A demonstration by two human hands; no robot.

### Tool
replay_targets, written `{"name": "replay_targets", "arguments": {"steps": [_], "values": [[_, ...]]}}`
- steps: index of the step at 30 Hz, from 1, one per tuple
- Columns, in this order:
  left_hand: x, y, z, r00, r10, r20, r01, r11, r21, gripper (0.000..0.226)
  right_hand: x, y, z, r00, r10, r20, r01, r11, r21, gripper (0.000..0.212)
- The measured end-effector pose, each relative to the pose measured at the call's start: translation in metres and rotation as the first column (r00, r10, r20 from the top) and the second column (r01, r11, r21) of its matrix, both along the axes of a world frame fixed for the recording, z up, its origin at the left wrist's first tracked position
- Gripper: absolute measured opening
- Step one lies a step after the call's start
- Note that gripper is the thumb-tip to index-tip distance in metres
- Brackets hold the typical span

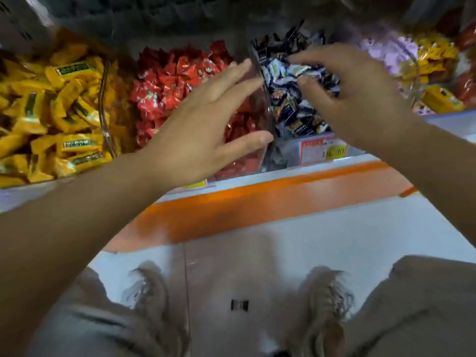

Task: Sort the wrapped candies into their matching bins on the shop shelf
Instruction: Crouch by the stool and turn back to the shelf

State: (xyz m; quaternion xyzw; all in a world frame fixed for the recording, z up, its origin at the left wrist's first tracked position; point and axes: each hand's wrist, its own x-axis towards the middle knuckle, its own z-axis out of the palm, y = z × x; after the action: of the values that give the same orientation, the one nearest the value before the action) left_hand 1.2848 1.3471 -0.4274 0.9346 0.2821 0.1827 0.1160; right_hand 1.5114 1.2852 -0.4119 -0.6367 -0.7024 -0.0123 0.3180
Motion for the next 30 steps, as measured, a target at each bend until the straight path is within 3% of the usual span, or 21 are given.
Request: {"name": "replay_targets", "arguments": {"steps": [4, 6, 9, 12, 14, 16, 20, 24, 27, 30], "values": [[-0.033, -0.046, -0.004, 0.995, -0.084, 0.046, 0.072, 0.974, 0.214, 0.059, -0.028, -0.053, -0.006, 0.992, 0.071, 0.106, -0.091, 0.976, 0.200, 0.029], [-0.051, -0.073, -0.019, 0.986, -0.159, 0.053, 0.141, 0.959, 0.245, 0.048, -0.046, -0.082, -0.020, 0.977, 0.187, 0.102, -0.204, 0.960, 0.194, 0.027], [-0.076, -0.111, -0.075, 0.982, -0.188, -0.017, 0.189, 0.976, 0.105, 0.041, -0.074, -0.118, -0.073, 0.944, 0.331, 0.003, -0.331, 0.944, -0.020, 0.028], [-0.089, -0.135, -0.147, 0.977, -0.047, -0.208, 0.000, 0.976, -0.219, 0.046, -0.095, -0.138, -0.157, 0.941, 0.329, -0.080, -0.328, 0.832, -0.447, 0.029], [-0.094, -0.144, -0.200, 0.931, 0.024, -0.364, -0.174, 0.906, -0.386, 0.051, -0.106, -0.143, -0.215, 0.961, 0.259, -0.099, -0.255, 0.683, -0.684, 0.033], [-0.099, -0.154, -0.248, 0.904, 0.090, -0.419, -0.307, 0.817, -0.487, 0.053, -0.115, -0.148, -0.263, 0.979, 0.170, -0.111, -0.188, 0.549, -0.814, 0.037], [-0.110, -0.171, -0.314, 0.850, 0.212, -0.483, -0.502, 0.606, -0.617, 0.056, -0.130, -0.160, -0.332, 0.995, 0.000, -0.101, -0.093, 0.404, -0.910, 0.044], [-0.121, -0.185, -0.350, 0.814, 0.229, -0.534, -0.572, 0.479, -0.666, 0.059, -0.144, -0.169, -0.375, 0.992, -0.101, -0.077, -0.045, 0.287, -0.957, 0.056], [-0.127, -0.194, -0.367, 0.793, 0.223, -0.567, -0.606, 0.392, -0.693, 0.060, -0.154, -0.171, -0.395, 0.989, -0.128, -0.072, -0.033, 0.283, -0.958, 0.056], [-0.129, -0.203, -0.377, 0.793, 0.201, -0.575, -0.607, 0.344, -0.716, 0.060, -0.160, -0.170, -0.409, 0.987, -0.155, -0.042, 0.011, 0.330, -0.944, 0.041]]}}
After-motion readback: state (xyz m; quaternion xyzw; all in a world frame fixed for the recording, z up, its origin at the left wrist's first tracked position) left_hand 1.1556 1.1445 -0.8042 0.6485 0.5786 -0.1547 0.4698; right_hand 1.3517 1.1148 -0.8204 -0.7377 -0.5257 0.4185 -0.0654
